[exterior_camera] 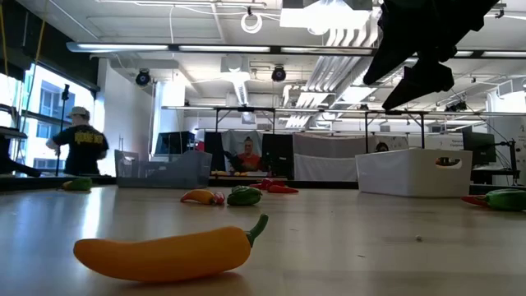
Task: Sort produce into baskets
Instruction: Put the lemon into the white bin
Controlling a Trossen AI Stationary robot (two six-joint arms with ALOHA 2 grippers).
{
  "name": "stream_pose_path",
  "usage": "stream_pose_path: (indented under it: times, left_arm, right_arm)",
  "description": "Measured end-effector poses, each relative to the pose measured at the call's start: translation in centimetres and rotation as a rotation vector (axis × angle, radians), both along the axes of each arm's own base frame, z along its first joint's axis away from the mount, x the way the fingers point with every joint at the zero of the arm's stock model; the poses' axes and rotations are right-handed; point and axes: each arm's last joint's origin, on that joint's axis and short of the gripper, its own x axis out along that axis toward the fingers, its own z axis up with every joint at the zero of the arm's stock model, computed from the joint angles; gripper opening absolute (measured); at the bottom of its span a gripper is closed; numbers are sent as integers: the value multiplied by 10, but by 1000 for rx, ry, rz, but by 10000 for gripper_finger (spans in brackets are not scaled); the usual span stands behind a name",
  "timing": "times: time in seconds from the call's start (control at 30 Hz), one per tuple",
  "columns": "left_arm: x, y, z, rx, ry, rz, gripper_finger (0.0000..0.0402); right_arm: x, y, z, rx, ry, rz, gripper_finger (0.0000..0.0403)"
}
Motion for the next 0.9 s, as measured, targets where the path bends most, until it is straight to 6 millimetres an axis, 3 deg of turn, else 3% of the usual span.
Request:
stream_pose_path:
  times: [0.07,0.17,0.3,0.4,0.53,0.63,0.8,0.9]
  left_arm:
    - [-3,6,17,-1,-17,2,153]
    - [-6,20,53,6,-108,38,151]
    - [1,49,105,56,-440,192,151]
    - [16,80,128,151,-694,320,151]
    - [50,128,133,318,-845,289,151]
    - [88,169,131,403,-981,224,151]
    - [159,248,125,422,-1332,151,153]
    - [193,287,111,412,-1480,122,153]
  right_arm:
    - [-3,-1,3,-1,-6,3,353]
    - [-9,-3,9,-10,-24,5,353]
    - [-18,-6,20,-29,-80,-5,353]
    - [-25,-10,29,-51,-132,-40,353]
    - [-29,-17,41,-57,-232,-105,353]
    - [-26,-24,56,-40,-386,-167,353]
    - [-21,-37,89,-100,-678,-208,353]
    - [-23,-44,108,-152,-824,-223,353]
